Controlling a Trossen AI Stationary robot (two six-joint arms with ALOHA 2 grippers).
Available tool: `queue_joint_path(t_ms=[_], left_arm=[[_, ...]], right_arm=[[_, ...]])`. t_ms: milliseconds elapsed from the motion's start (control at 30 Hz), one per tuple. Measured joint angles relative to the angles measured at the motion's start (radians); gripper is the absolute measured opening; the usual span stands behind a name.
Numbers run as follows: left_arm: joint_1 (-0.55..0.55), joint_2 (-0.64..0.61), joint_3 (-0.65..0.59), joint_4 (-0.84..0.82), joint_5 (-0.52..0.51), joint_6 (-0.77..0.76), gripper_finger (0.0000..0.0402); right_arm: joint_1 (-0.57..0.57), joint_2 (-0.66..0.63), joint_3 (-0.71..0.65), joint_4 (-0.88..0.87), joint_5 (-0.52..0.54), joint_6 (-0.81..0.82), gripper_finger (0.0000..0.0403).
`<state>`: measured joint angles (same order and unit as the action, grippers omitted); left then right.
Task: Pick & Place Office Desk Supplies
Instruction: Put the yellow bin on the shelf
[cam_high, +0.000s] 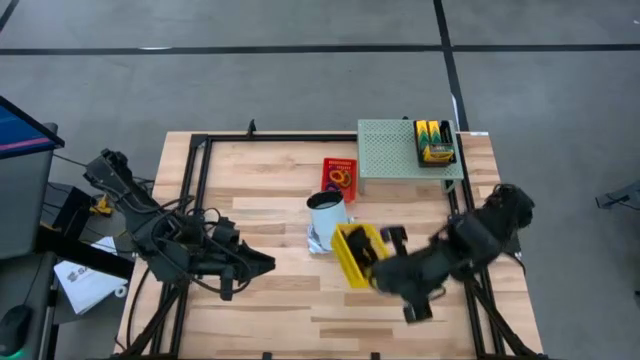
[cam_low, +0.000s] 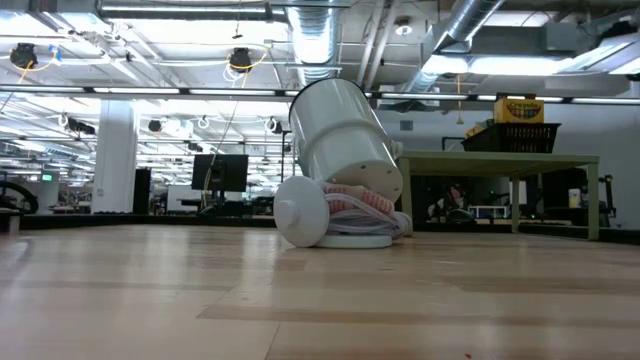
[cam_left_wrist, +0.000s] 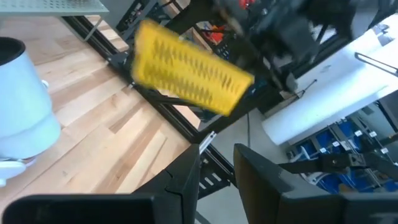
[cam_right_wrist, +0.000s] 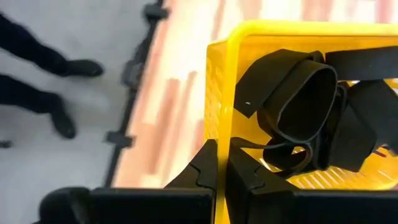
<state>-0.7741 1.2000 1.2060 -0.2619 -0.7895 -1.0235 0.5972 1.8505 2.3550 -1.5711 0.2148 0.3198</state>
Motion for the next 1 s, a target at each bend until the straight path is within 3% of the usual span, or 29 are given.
queue_joint_path(t_ms=[533,900,1000], left_arm=[[0.03,0.019,0.0,0.018,-0.033,-0.037,0.0094],[0.03,0.019,0.0,0.038,-0.041,-0.04,0.0094],[0.03,0.019,0.0,0.045,-0.042,-0.04,0.0094]], right_arm=[[-0.343,-0.028,-0.001,0.0,0.081,-0.224,0.0003],[-0.66,-0.014,-0.021,0.0,0.074,-0.181,0.0003],[-0.748,0.016,-0.024,0.0,0.024,-0.154,0.0003]])
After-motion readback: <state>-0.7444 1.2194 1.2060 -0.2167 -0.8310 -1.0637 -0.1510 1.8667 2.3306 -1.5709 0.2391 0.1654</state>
